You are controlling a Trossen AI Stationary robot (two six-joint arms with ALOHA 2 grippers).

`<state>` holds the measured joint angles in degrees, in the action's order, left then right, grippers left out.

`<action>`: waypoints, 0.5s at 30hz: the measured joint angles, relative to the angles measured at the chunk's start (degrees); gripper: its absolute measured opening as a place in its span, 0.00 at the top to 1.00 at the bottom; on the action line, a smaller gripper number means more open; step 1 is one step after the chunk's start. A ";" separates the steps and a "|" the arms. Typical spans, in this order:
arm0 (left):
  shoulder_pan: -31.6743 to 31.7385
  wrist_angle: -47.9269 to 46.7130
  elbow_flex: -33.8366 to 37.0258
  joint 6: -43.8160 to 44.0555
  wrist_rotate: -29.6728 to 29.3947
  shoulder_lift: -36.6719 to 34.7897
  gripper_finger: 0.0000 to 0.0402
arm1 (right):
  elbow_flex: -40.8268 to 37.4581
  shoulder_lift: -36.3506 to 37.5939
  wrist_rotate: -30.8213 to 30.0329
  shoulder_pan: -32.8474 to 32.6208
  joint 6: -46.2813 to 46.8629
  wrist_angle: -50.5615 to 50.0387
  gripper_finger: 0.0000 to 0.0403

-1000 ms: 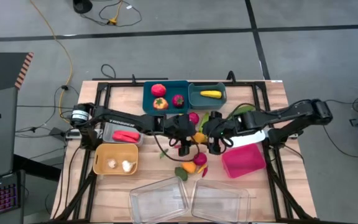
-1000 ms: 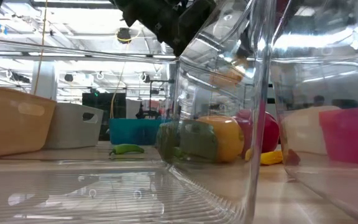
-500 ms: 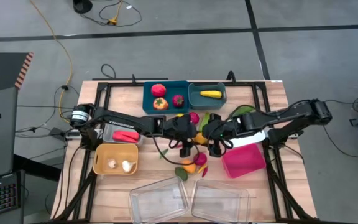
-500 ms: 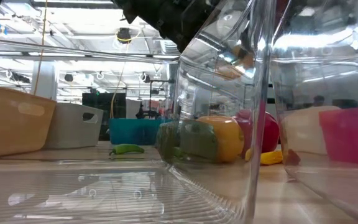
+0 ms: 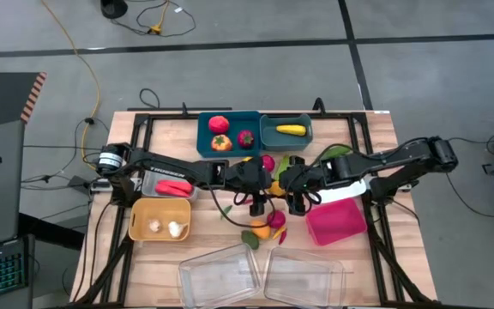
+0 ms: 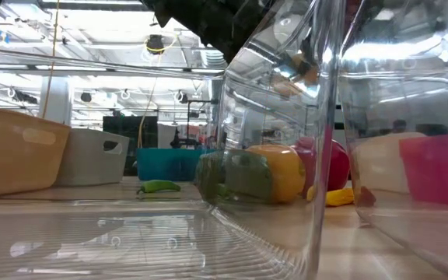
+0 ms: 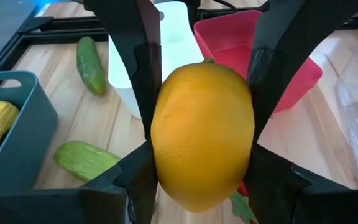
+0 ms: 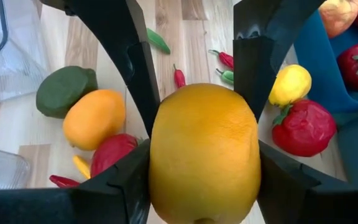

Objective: Sort produce into baskets
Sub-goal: Put the lemon into the white bin

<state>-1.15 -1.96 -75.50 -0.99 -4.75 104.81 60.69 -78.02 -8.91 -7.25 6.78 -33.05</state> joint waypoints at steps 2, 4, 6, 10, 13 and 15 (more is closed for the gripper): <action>0.00 0.00 0.00 0.00 -0.02 0.00 0.52 | 0.00 0.00 0.00 0.00 0.01 -0.02 0.38; 0.00 0.01 0.00 0.00 -0.06 0.00 0.49 | 0.00 0.02 0.00 0.00 0.03 -0.01 0.38; 0.00 0.00 0.00 0.14 -0.36 0.00 0.46 | 0.00 0.02 0.00 0.00 0.49 -0.21 0.38; 0.07 0.24 0.00 1.69 -0.72 0.00 0.39 | 1.29 0.02 0.00 0.00 0.73 -3.14 0.38; 0.07 0.23 -0.02 1.92 -0.72 0.00 0.36 | 2.65 0.00 0.02 0.00 1.01 -5.52 0.38; 0.07 -0.71 -0.02 1.88 -0.49 0.00 0.34 | 3.80 0.05 0.04 0.00 0.97 -8.15 0.38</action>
<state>-1.08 -2.66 -75.53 0.89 -5.24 104.81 64.49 -77.97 -8.86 -7.25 7.75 -41.20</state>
